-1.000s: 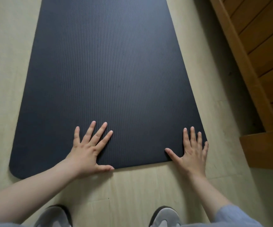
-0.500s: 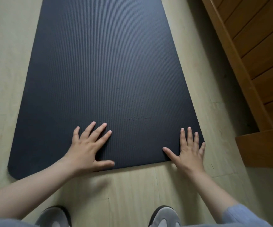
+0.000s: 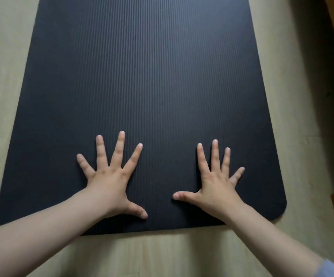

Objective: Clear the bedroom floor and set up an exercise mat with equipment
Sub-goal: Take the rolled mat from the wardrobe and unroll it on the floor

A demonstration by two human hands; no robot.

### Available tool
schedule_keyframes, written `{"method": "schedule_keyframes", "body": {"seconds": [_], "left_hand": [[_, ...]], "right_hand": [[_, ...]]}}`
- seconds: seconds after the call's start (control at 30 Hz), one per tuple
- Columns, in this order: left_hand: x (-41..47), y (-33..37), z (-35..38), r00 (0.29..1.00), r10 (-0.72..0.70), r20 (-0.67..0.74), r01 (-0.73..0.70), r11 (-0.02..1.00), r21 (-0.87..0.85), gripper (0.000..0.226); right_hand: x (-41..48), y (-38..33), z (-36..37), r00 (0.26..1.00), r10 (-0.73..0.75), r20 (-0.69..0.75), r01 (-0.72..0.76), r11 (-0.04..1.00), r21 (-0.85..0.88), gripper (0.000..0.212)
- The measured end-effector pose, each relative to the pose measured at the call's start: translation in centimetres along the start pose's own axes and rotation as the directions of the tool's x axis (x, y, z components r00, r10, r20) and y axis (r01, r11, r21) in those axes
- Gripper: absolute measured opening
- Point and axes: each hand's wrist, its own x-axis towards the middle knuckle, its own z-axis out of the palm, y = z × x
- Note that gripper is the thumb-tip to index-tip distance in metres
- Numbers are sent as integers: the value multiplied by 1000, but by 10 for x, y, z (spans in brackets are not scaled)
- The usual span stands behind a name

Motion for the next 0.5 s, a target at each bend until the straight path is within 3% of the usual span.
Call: {"method": "schedule_keyframes", "body": {"seconds": [0.27,0.5], "left_hand": [[9,9,-13,982,-89,165,78,994,73,150],[7,9,-16,982,-79,174,72,997,42,151]], "right_hand": [[7,-8,-5,993,68,92,-65,997,-36,134],[6,-6,-2,995,56,87,-55,998,-18,133]]}}
